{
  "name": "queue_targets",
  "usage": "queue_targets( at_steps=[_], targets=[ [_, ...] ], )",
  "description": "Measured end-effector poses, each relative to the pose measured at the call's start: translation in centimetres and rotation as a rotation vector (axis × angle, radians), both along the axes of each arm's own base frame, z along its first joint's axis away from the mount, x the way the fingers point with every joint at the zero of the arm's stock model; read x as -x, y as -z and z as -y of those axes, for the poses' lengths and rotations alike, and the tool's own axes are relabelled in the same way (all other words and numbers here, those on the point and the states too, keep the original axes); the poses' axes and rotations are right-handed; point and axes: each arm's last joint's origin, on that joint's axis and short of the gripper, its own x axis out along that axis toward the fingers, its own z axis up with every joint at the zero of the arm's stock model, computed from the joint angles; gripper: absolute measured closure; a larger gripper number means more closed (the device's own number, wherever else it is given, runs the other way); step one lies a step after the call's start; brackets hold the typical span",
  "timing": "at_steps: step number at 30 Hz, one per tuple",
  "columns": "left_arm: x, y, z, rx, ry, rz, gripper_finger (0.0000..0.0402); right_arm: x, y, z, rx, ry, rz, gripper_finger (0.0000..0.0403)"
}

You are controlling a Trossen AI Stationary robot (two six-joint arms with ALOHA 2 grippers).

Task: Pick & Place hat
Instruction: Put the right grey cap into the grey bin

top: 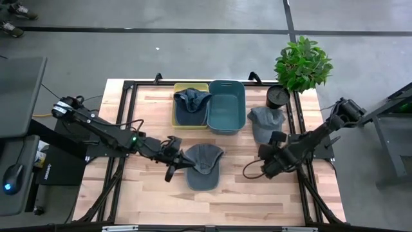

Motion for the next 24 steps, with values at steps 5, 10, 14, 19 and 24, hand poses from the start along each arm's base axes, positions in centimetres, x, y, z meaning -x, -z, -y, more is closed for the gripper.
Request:
queue_targets(
  at_steps=[5,10,14,19,24],
  targets=[
    [0.3,0.1,0.6,-0.019,0.021,0.0,0.0401,-0.8,-0.2,1.1,-0.007,0.064,0.001,0.0153],
    [0.3,0.3,0.6,-0.029,0.026,-0.022,0.0401,-1.6,0.8,1.8,-0.033,0.063,-0.075,0.0153],
    [0.4,0.3,0.7,-0.02,0.052,-0.031,0.0401,-2.6,1.8,1.9,-0.019,0.078,-0.143,0.0153],
    [0.4,0.4,0.8,0.012,0.073,-0.041,0.0401,-3.7,2.7,1.9,0.054,0.107,-0.207,0.0153],
    [0.4,0.4,0.8,0.038,0.093,-0.05,0.0401,-4.8,3.5,1.9,0.096,0.122,-0.246,0.0153]
  ],
)
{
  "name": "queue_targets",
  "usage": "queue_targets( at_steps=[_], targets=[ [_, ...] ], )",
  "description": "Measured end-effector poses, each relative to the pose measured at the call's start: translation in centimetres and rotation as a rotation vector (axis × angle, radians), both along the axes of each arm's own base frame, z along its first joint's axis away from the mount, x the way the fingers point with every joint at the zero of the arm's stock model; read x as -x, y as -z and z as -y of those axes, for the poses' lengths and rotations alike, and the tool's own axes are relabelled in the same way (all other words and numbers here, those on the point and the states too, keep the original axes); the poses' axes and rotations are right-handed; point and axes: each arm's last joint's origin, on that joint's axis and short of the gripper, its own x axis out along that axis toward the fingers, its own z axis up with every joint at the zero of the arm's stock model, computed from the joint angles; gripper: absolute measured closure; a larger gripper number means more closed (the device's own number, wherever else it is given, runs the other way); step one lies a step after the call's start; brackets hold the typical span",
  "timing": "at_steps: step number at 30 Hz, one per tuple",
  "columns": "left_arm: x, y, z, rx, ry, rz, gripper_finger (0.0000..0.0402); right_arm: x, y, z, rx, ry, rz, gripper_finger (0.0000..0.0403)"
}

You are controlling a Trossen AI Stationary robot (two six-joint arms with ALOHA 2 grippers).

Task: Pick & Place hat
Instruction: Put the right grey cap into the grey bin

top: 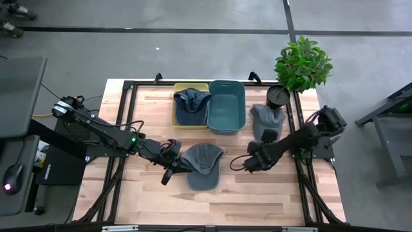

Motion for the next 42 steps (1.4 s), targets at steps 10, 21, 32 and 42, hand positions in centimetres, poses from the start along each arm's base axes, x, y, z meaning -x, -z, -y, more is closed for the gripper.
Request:
queue_targets(
  at_steps=[10,21,32,42],
  targets=[
    [0.0,0.0,0.1,0.058,0.035,-0.023,0.0401,-1.6,-0.6,-0.3,0.077,0.043,0.077,0.0153],
    [0.0,0.0,0.2,0.103,0.029,-0.041,0.0401,-1.6,-0.5,0.9,0.112,0.072,0.061,0.0153],
    [0.1,0.0,0.2,0.137,0.063,-0.055,0.0401,-1.6,0.7,3.0,0.086,0.164,0.079,0.0153],
    [0.1,0.0,0.2,0.145,0.061,-0.058,0.0401,-1.1,0.9,3.7,0.105,0.167,0.039,0.0153]
  ],
)
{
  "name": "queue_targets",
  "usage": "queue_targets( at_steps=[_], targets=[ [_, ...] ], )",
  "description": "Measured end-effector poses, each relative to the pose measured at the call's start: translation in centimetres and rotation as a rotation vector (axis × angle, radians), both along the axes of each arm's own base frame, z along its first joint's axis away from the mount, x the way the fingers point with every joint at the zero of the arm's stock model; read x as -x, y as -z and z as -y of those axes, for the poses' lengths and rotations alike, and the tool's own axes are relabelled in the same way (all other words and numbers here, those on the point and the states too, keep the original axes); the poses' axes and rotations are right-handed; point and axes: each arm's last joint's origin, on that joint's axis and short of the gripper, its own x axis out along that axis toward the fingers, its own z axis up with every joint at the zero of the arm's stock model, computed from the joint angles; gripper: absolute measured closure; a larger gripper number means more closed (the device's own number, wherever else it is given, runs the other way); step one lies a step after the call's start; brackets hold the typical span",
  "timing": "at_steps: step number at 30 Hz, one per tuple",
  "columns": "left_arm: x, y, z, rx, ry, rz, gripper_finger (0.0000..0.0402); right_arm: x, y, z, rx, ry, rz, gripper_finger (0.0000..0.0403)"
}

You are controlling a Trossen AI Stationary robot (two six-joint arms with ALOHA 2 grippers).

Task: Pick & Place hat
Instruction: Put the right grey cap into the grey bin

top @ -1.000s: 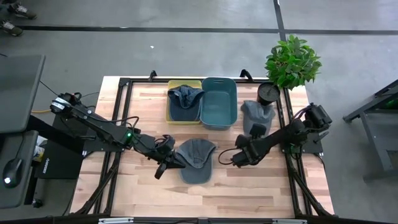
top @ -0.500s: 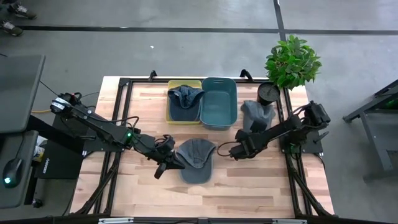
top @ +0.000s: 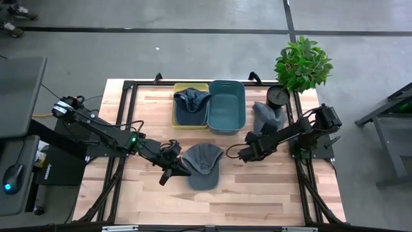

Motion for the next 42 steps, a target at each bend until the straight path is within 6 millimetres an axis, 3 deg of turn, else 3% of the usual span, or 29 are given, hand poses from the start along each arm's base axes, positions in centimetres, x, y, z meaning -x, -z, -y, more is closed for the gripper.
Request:
queue_targets(
  at_steps=[6,10,26,33,42],
  targets=[
    [0.0,0.0,0.0,0.008,-0.002,-0.004,0.0401,0.3,-0.1,0.0,-0.004,0.006,-0.03,0.0155],
    [0.0,0.0,0.0,0.008,-0.002,-0.004,0.0401,0.7,-0.2,0.1,-0.005,0.035,-0.065,0.0178],
    [0.0,0.0,0.0,0.017,-0.005,-0.008,0.0401,1.1,-0.2,-0.3,-0.13,0.102,-0.123,0.0394],
    [0.0,0.0,0.0,0.018,-0.006,-0.009,0.0401,0.2,-1.2,-0.8,-0.156,0.111,-0.098,0.0377],
    [0.0,0.0,0.1,0.035,0.01,-0.017,0.0401,-1.7,-4.6,-4.0,-0.21,-0.036,-0.081,0.04]
  ],
)
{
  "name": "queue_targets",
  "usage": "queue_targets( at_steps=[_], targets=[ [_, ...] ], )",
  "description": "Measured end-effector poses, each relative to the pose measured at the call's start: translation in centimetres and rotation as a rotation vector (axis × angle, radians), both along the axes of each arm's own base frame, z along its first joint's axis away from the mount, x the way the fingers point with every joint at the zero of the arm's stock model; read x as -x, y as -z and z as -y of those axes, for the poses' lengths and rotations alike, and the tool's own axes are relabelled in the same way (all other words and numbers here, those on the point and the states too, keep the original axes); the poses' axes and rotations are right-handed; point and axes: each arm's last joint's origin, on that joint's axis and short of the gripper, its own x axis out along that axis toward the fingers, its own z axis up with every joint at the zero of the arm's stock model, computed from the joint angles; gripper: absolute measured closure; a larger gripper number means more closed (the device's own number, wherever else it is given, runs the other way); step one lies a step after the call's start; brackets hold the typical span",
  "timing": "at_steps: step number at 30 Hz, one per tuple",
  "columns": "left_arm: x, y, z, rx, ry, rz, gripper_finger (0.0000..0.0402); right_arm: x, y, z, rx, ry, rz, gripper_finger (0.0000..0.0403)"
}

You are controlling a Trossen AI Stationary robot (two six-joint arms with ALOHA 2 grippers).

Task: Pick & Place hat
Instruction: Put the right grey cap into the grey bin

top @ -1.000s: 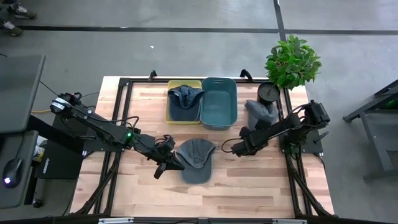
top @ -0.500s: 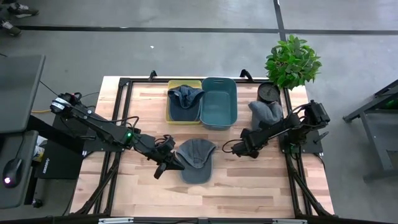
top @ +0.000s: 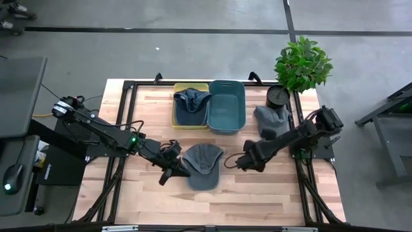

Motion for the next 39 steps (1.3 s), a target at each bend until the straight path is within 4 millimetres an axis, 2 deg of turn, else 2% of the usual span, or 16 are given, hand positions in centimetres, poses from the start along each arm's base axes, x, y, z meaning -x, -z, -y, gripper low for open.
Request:
queue_targets(
  at_steps=[4,9,14,20,24,39],
  targets=[
    [0.0,0.0,0.1,0.012,0.022,-0.006,0.0401,0.0,0.2,-1.5,-0.098,-0.041,0.013,0.0391],
    [0.0,0.0,0.1,0.011,0.026,-0.006,0.0401,1.3,2.7,-2.8,-0.205,-0.035,0.047,0.0331],
    [0.0,0.0,0.1,0.005,0.027,-0.003,0.0401,2.7,3.6,-2.6,-0.167,0.057,0.014,0.0247],
    [0.1,0.2,0.1,-0.003,0.026,-0.023,0.0401,3.2,3.4,-2.2,-0.059,-0.018,-0.027,0.0174],
    [0.1,0.2,0.1,0.002,0.032,-0.027,0.0401,3.5,3.5,-1.8,-0.013,-0.072,-0.05,0.0159],
    [0.1,0.2,0.1,0.006,0.039,-0.03,0.0401,4.8,4.5,-0.1,0.052,-0.046,-0.135,0.0157]
  ],
)
